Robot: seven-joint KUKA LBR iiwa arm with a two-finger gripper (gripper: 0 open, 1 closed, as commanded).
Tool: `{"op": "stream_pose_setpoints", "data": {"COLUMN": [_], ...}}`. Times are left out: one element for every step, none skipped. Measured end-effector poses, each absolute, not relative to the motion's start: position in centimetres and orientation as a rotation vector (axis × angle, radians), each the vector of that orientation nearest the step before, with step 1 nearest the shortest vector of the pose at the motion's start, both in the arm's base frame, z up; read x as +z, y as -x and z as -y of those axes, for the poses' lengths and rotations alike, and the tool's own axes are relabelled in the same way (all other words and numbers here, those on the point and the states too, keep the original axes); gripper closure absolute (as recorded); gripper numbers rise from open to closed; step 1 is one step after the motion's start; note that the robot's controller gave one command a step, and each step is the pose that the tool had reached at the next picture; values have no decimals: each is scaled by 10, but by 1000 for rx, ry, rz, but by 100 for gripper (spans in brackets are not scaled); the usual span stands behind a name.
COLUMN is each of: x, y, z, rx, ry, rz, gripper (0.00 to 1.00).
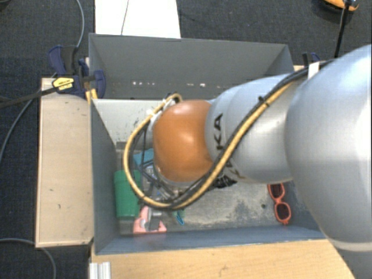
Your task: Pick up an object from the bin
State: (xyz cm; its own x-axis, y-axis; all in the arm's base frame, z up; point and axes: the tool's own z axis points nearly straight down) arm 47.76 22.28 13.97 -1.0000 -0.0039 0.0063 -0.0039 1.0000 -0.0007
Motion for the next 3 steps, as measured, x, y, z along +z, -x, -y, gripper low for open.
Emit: {"op": "stream_pose_setpoints", "data": {"x": [144,75,74], "y": [-480,-527,-528], "z": [-222,-153,-146], "rx": [-2,-10,-13], "ry": [4,43,58], "rz": [3143,3150,3155], "gripper": [0,0,0]}}
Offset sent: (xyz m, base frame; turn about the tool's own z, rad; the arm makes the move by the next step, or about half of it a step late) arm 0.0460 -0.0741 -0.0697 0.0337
